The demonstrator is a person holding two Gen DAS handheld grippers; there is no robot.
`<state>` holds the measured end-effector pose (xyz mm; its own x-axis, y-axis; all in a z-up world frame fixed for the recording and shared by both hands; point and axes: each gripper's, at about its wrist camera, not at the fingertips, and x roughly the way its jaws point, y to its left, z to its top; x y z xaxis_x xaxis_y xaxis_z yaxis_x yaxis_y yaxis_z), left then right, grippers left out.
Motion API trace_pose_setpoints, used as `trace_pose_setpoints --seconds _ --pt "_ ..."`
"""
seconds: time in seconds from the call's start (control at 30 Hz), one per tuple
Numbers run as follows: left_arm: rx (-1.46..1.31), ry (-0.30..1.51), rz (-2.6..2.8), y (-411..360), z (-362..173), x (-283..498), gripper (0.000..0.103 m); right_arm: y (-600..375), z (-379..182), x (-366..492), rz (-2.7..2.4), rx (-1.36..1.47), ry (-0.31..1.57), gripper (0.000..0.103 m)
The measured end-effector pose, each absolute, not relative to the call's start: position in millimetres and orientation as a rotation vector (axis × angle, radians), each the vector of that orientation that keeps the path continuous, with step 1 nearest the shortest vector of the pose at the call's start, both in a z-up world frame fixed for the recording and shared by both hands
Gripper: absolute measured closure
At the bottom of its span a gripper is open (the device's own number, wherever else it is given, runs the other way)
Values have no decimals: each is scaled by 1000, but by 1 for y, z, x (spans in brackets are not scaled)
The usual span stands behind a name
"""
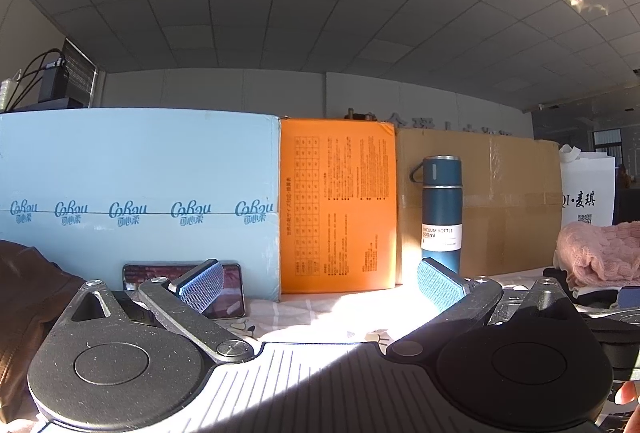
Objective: Fold clothes
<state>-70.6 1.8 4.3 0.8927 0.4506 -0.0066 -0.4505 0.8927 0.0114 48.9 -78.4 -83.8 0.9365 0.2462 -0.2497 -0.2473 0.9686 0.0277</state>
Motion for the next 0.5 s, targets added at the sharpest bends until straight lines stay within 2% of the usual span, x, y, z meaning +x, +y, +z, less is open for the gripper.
trace_pose_setpoints --seconds 0.5 --pt "6 9 459 1 4 -72 0 -80 -84 49 266 3 264 0"
